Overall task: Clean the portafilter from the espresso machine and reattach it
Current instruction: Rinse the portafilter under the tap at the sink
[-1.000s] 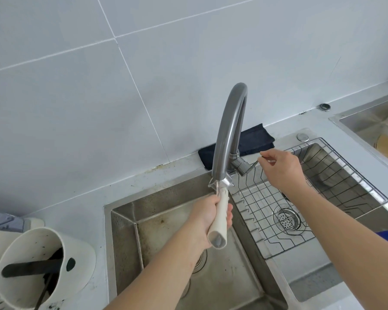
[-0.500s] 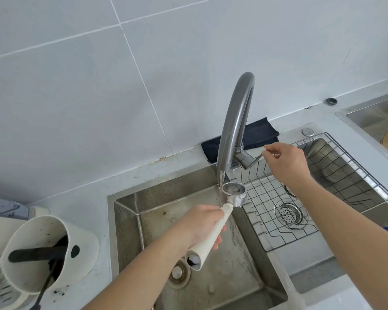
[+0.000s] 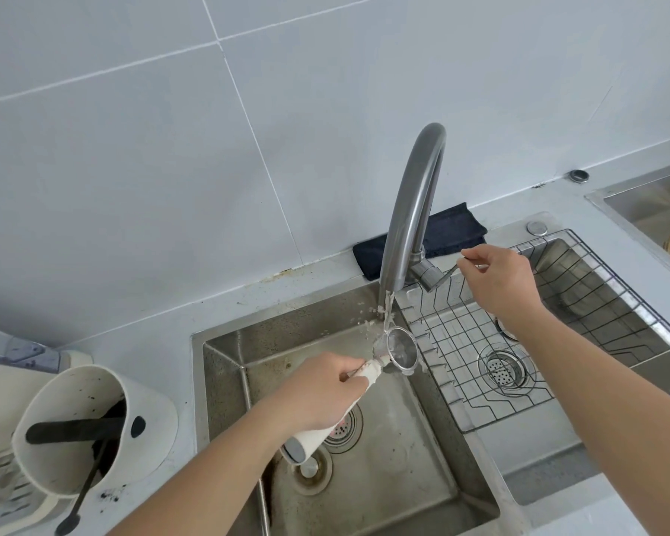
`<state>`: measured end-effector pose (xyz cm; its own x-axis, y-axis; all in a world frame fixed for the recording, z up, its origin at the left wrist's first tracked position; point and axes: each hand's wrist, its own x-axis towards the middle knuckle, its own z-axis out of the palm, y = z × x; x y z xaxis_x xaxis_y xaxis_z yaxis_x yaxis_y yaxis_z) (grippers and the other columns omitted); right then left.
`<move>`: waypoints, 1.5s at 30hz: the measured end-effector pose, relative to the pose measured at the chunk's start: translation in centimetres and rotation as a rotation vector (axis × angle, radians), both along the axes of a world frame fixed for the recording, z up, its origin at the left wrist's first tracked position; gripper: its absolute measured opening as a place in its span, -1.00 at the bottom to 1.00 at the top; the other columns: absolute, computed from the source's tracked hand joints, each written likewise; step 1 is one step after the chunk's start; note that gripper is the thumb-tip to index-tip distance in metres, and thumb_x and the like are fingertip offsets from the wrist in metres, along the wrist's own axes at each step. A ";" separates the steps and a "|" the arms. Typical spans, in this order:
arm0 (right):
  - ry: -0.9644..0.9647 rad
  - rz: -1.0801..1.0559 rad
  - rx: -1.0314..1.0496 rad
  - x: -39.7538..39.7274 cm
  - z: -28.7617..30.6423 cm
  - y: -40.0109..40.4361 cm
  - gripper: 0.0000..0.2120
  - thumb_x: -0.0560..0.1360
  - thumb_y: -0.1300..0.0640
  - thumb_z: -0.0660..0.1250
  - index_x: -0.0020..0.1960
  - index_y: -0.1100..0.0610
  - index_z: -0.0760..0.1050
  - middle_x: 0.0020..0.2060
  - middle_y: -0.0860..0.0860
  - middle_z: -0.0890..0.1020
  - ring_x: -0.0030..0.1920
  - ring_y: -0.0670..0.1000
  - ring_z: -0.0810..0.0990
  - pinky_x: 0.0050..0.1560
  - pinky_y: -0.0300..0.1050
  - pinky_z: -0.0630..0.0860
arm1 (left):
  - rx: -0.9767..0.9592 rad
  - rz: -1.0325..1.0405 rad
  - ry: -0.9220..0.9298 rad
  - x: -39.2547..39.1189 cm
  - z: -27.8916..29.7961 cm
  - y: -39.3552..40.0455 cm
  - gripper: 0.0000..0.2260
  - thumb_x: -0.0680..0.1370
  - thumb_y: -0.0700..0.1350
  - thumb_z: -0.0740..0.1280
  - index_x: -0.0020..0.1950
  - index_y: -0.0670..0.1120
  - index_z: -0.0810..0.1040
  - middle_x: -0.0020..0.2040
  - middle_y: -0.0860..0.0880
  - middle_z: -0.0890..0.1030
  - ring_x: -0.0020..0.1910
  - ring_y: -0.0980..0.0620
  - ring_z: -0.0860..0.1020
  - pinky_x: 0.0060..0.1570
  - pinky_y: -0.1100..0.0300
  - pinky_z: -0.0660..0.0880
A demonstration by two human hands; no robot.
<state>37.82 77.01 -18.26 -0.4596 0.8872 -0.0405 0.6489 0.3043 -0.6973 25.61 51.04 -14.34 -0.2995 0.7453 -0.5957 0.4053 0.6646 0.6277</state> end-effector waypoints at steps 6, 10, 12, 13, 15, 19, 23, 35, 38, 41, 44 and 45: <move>0.003 -0.001 0.005 0.0 0.0 0.0 -0.72 0.55 0.05 0.32 0.20 0.12 0.61 0.03 0.01 0.69 -0.01 0.03 0.63 0.07 -0.08 0.52 | 0.038 -0.114 0.213 -0.8 -0.2 -1.2 -0.89 0.57 0.01 0.15 -0.10 0.07 0.42 -0.20 -0.08 0.64 -0.45 0.06 0.42 -0.35 0.09 0.38; 0.005 0.000 0.004 0.0 0.1 -0.1 -0.73 0.55 0.05 0.32 0.19 0.12 0.60 0.02 0.00 0.69 -0.03 0.02 0.63 0.06 -0.07 0.53 | 0.075 -0.133 0.260 -1.5 0.6 -1.7 -0.73 0.61 0.03 0.16 0.27 0.26 0.48 0.10 0.12 0.64 -0.39 0.26 0.54 -0.39 0.26 0.40; 0.007 -0.004 -0.003 0.0 0.1 -0.1 -0.72 0.55 0.04 0.32 0.20 0.12 0.60 0.01 0.00 0.68 -0.03 0.03 0.63 0.07 -0.02 0.56 | 0.101 -0.104 0.250 -1.7 0.9 -1.9 -0.62 0.62 0.01 0.18 0.45 0.19 0.39 0.19 0.22 0.56 -0.43 0.40 0.48 -0.42 0.42 0.34; 0.006 -0.003 -0.003 0.0 0.1 -0.1 -0.72 0.55 0.04 0.32 0.20 0.11 0.60 0.01 0.00 0.68 -0.03 0.03 0.63 0.07 -0.01 0.56 | 0.122 -0.081 0.224 -1.7 1.0 -2.0 -0.61 0.62 0.00 0.19 0.45 0.20 0.38 0.20 0.21 0.58 -0.46 0.38 0.47 -0.43 0.44 0.34; 0.005 -0.004 -0.004 0.0 0.0 -0.1 -0.72 0.55 0.04 0.32 0.20 0.11 0.60 0.02 0.00 0.68 -0.02 0.03 0.63 0.07 -0.02 0.56 | 0.154 -0.027 0.174 -1.9 1.0 -2.3 -0.61 0.61 0.00 0.20 0.43 0.25 0.40 0.15 0.20 0.61 -0.45 0.37 0.46 -0.43 0.45 0.35; 0.004 -0.005 -0.006 0.0 0.0 0.0 -0.72 0.55 0.04 0.32 0.20 0.12 0.60 0.03 0.01 0.68 -0.02 0.03 0.63 0.06 -0.04 0.55 | 0.210 0.074 0.057 -1.9 0.5 -2.9 -0.62 0.58 0.02 0.25 0.36 0.38 0.42 -0.11 0.20 0.62 -0.37 0.27 0.49 -0.27 0.35 0.43; 0.018 -0.006 0.007 -0.1 -0.2 0.0 -0.74 0.54 0.06 0.33 0.17 0.13 0.62 0.02 0.03 0.70 -0.04 0.04 0.64 0.02 -0.13 0.49 | 0.227 0.260 -0.165 -1.0 0.2 -2.9 -0.66 0.58 -0.04 0.30 0.24 0.37 0.54 -0.05 0.05 0.64 -0.30 0.04 0.60 -0.28 0.09 0.58; 0.018 0.002 0.018 0.0 -0.4 0.1 -0.74 0.54 0.06 0.33 0.18 0.13 0.61 0.03 0.02 0.69 -0.07 0.01 0.61 0.05 -0.09 0.51 | 0.320 0.571 -0.555 1.7 -0.8 -1.1 -0.71 0.60 -0.18 0.28 0.10 0.16 0.69 -0.14 -0.15 0.64 -0.39 -0.09 0.53 -0.44 0.15 0.47; 0.022 0.002 0.018 0.0 -0.5 0.2 -0.73 0.54 0.05 0.33 0.18 0.13 0.61 0.03 0.02 0.69 -0.09 -0.01 0.59 0.03 -0.15 0.47 | 0.332 0.572 -0.596 2.2 -1.0 -0.9 -0.70 0.61 -0.17 0.27 0.02 0.21 0.71 -0.16 -0.13 0.65 -0.40 -0.08 0.53 -0.45 0.14 0.47; 0.026 0.001 0.014 0.0 -0.6 0.2 -0.73 0.54 0.04 0.33 0.19 0.12 0.61 0.03 0.02 0.69 -0.08 -0.01 0.60 0.03 -0.15 0.48 | 0.333 0.601 -0.643 2.5 -1.2 -0.5 -0.69 0.61 -0.18 0.27 -0.06 0.19 0.72 -0.22 -0.10 0.65 -0.42 -0.08 0.53 -0.46 0.14 0.47; 0.025 0.005 0.014 0.1 -0.5 0.2 -0.73 0.55 0.04 0.33 0.19 0.12 0.60 0.03 0.01 0.68 -0.08 -0.02 0.60 0.02 -0.14 0.49 | 0.362 0.641 -0.686 2.7 -1.4 0.0 -0.73 0.61 -0.20 0.25 -0.05 0.05 0.72 -0.22 -0.14 0.63 -0.45 -0.09 0.51 -0.48 0.17 0.44; 0.026 0.005 0.013 0.1 -0.5 0.2 -0.73 0.55 0.04 0.33 0.19 0.12 0.60 0.03 0.01 0.68 -0.08 -0.02 0.60 0.01 -0.14 0.49 | 0.370 0.666 -0.698 2.7 -1.4 0.2 -0.77 0.61 -0.20 0.25 -0.02 -0.02 0.70 -0.22 -0.15 0.63 -0.45 -0.08 0.51 -0.49 0.17 0.44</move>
<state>37.91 77.24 -18.77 -0.4651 0.8851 -0.0169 0.6293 0.3172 -0.7095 28.29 51.25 -15.75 -0.3944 0.7266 -0.5627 -0.5072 0.3385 0.7926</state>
